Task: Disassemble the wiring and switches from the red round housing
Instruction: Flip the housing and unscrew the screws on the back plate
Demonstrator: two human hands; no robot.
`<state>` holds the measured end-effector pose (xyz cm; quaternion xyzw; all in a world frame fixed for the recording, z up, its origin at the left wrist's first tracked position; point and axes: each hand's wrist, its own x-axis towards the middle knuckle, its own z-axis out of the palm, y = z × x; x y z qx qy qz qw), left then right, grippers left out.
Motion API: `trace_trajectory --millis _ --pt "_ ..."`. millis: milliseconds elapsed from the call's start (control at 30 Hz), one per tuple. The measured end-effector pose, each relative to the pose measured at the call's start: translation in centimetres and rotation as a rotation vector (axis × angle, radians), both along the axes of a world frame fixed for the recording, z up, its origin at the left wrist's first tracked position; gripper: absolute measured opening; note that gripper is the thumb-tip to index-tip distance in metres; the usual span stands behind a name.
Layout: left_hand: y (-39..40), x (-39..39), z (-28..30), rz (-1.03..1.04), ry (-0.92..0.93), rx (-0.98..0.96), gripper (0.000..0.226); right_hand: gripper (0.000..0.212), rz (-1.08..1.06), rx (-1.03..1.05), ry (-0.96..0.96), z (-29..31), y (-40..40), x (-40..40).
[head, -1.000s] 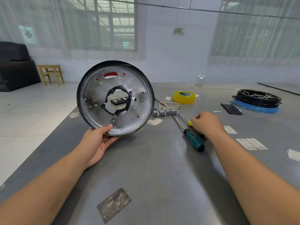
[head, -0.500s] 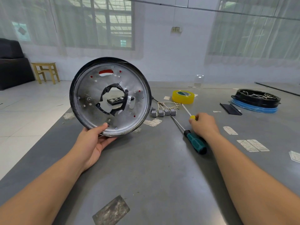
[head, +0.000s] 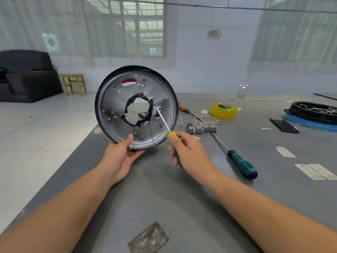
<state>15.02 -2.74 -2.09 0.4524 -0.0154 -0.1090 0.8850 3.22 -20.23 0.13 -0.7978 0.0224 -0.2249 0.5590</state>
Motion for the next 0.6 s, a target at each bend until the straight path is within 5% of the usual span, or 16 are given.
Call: trace_trajectory --millis 133,267,600 --pt "0.0 0.7 0.1 -0.025 -0.01 0.004 0.032 0.029 0.121 0.14 0.197 -1.2 2.2 0.1" --pt "0.1 1.1 -0.1 -0.019 -0.017 -0.021 0.03 0.014 0.186 0.264 0.297 -1.7 2.1 0.0" --pt "0.3 0.9 -0.1 0.054 0.016 -0.054 0.036 0.016 0.26 0.29 0.432 -0.7 1.6 0.2"
